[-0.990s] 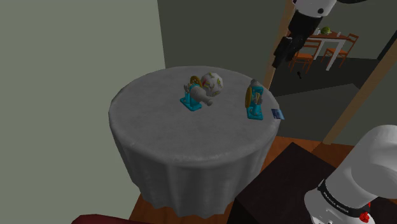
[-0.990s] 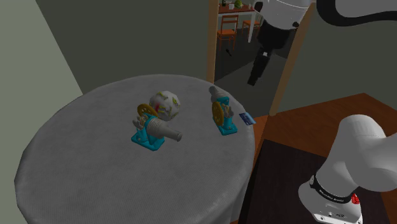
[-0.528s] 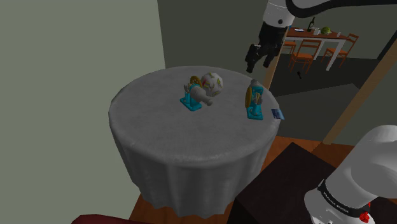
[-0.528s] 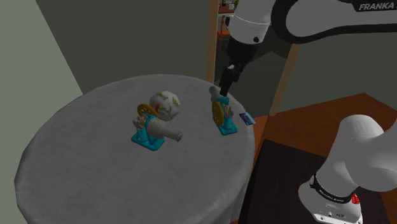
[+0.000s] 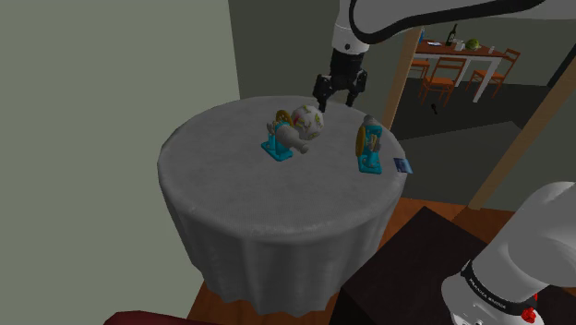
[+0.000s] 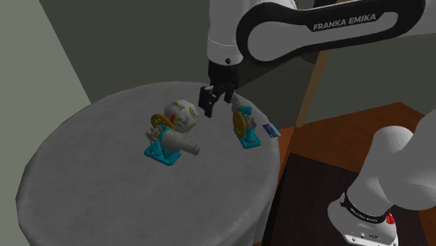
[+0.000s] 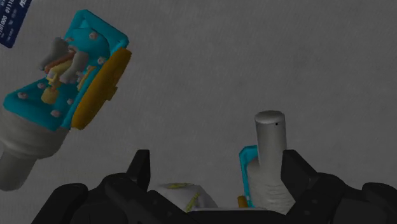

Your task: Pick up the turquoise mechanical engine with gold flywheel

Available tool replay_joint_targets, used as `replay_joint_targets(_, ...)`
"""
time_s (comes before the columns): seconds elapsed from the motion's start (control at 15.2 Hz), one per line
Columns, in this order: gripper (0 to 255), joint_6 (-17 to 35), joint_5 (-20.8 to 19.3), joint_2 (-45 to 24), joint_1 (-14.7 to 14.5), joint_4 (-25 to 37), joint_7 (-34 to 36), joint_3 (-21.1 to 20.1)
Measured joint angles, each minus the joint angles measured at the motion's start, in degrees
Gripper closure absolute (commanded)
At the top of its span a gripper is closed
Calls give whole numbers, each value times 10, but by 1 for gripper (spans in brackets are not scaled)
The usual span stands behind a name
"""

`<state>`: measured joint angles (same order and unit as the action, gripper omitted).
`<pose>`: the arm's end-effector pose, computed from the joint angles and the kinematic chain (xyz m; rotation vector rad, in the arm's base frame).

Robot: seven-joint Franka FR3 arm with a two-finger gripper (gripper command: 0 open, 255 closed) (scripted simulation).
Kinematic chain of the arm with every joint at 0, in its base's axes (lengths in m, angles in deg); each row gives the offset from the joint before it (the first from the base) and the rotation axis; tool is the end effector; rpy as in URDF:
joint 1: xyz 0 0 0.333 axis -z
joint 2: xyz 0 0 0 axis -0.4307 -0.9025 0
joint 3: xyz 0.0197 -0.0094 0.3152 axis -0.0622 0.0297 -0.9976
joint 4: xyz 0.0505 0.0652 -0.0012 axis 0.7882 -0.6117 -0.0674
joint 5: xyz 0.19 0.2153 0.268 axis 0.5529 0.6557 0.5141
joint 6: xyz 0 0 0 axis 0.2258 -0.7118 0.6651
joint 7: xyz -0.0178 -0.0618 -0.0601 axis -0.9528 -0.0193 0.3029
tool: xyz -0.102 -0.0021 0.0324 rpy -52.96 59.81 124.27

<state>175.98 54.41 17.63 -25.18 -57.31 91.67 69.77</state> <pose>0.4938 0.0706 0.5649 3.0929 -0.4002 0.1945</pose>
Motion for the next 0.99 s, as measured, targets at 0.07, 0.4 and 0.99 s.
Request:
replay_joint_targets(0.07,0,5,-2,-23,-1,15,19,-7)
replay_joint_targets(0.4,0,11,-17,-142,-4,110,98,-22)
replay_joint_targets(0.99,0,-23,-41,-362,-27,335,209,-19)
